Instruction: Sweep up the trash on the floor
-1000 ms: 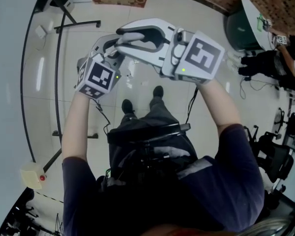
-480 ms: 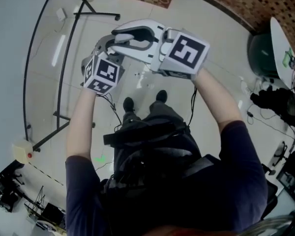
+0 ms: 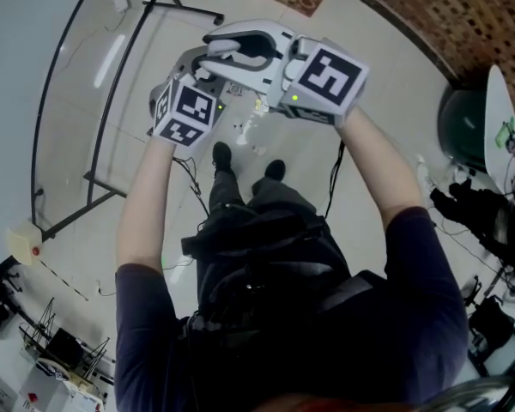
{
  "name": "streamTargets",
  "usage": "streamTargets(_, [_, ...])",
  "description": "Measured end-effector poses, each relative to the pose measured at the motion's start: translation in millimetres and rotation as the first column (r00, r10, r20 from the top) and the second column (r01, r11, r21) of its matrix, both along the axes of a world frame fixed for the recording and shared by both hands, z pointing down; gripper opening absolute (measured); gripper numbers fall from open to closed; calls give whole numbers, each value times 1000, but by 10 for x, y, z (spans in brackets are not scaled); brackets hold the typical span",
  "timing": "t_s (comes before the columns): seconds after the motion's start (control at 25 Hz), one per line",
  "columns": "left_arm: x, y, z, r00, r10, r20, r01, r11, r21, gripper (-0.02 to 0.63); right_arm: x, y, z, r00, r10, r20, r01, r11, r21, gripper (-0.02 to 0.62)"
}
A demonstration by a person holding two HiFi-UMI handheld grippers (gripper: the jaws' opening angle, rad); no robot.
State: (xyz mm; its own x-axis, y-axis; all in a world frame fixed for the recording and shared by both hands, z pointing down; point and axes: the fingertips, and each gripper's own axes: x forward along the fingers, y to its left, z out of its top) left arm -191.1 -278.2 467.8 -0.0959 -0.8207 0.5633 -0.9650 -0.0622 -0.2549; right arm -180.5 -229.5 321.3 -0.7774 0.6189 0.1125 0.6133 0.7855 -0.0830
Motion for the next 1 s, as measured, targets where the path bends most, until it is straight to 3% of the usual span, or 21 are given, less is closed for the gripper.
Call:
streamTargets(0.6, [-571,-200,851,979,98,-179,-104,994,-21,60,-711,-86,870,986,98,-134,-83,990,113,129])
streamTargets(1.0, [-549,-278,1778,983,48,-177,-76,984,-159,60,-601,-260,1813,951,122,-284,-69,979,190,129])
